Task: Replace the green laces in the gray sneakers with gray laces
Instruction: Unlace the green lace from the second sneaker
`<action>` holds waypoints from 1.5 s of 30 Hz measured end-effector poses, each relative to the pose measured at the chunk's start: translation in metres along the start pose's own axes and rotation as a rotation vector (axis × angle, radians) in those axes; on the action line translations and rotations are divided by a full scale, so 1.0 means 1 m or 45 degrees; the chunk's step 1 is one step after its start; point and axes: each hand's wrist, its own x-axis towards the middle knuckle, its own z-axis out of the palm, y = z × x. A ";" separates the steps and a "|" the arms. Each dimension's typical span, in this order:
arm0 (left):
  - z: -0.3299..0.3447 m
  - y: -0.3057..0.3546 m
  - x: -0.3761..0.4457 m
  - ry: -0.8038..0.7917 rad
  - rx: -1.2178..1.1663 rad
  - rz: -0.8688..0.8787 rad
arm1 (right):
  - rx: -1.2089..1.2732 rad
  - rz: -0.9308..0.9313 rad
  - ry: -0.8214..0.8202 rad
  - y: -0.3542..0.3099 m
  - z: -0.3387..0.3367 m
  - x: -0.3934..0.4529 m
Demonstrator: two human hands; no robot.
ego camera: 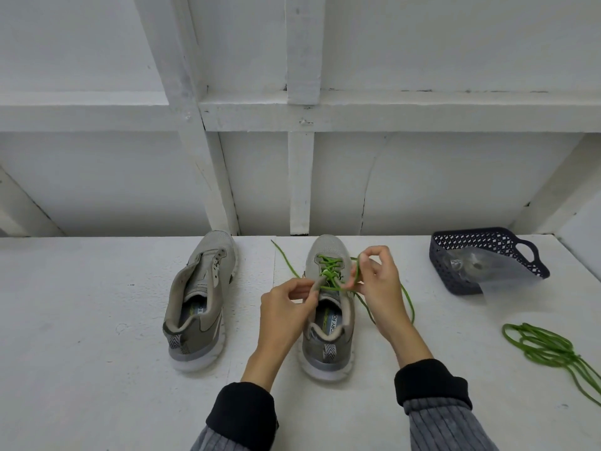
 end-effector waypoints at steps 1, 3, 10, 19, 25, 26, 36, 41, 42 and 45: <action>-0.001 -0.001 -0.001 -0.005 -0.008 0.007 | -0.192 -0.046 -0.041 0.002 0.001 -0.001; -0.001 -0.005 -0.002 0.007 -0.058 -0.005 | -0.537 -0.167 -0.131 0.006 0.002 -0.003; 0.014 -0.014 -0.009 0.237 -0.096 -0.024 | -1.062 -0.298 -0.339 0.016 0.003 -0.010; 0.017 -0.017 -0.016 0.396 -0.147 -0.018 | 0.482 -0.015 -0.007 -0.002 -0.006 -0.011; 0.019 -0.017 -0.015 0.378 -0.131 0.012 | -0.438 -0.176 -0.080 0.011 -0.001 -0.012; 0.019 -0.018 -0.015 0.376 -0.122 0.017 | -0.606 -0.193 -0.153 0.015 0.001 -0.012; 0.019 -0.020 -0.014 0.360 -0.153 0.023 | -0.226 -0.005 0.189 0.015 -0.003 -0.006; 0.018 -0.019 -0.015 0.363 -0.161 0.032 | -0.325 0.105 0.519 0.025 -0.030 0.007; 0.018 -0.019 -0.015 0.358 -0.159 0.036 | -0.429 0.140 0.492 0.030 -0.034 0.009; 0.019 -0.018 -0.016 0.345 -0.163 0.046 | -0.832 0.275 0.333 0.044 -0.042 0.009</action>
